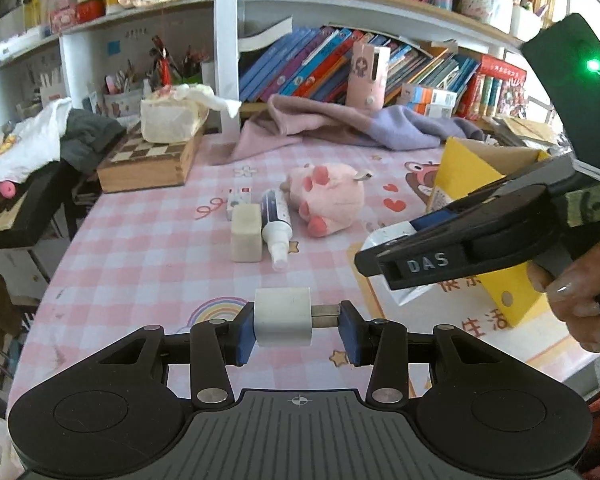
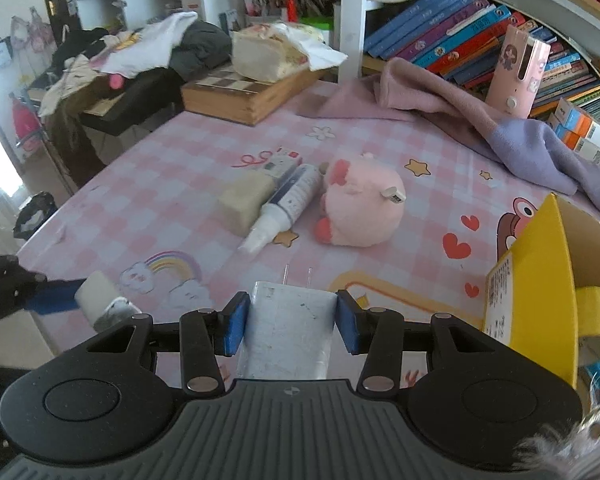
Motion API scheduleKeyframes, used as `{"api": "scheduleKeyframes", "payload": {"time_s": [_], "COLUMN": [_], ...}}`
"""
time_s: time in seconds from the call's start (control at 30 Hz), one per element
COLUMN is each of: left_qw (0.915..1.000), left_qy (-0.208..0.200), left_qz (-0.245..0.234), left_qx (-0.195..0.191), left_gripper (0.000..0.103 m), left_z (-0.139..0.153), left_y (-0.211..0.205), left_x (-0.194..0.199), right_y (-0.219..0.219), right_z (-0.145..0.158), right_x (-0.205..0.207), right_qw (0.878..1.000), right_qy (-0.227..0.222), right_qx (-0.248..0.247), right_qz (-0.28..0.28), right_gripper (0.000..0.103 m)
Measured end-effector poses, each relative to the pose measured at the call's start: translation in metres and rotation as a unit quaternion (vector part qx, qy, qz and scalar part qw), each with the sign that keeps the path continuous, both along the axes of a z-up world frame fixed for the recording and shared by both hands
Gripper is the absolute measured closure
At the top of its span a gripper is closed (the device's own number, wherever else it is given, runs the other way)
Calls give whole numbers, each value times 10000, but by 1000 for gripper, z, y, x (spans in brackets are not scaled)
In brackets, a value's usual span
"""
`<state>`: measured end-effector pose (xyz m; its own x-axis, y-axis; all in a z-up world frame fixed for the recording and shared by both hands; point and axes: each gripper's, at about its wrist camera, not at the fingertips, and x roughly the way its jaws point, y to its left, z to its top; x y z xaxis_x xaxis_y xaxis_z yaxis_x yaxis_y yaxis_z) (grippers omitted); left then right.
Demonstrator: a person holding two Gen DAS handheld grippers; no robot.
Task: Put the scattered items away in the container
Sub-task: 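Lift and carry both white chargers toward the yellow box with both tools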
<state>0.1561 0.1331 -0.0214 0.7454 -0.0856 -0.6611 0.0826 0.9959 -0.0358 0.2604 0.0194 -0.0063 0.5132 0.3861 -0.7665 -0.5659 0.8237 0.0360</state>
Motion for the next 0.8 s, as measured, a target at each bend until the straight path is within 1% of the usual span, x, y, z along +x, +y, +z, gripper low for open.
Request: {"api": "scheduleKeyframes", "payload": {"time_s": [0.13,0.33,0.5,0.8], "left_qw": [9999,9991,9986,9968], "left_qy": [-66,-342,-431,-544], "left_qz": [-18,-11,-163,-520], "left_qx": [-73,-264,-254,-279], "left_gripper": [62,62,62,62], "left_z": [10,31,40,41], "left_y": [3,5,-1,-21], "left_x": [-19,-56,-86,-131], "right_y": [-9,-27,-45,-68], "right_z": [11,27,36,37], "right_x": [-25,-73,-114,-182], "right_qw": [9999,9990,9988,9973], "right_qy": [-118,-396,-425,-518], "right_qx": [68,141,240,336], "right_qz": [18,147,2,-407], "right_gripper": [59,59,59,59]}}
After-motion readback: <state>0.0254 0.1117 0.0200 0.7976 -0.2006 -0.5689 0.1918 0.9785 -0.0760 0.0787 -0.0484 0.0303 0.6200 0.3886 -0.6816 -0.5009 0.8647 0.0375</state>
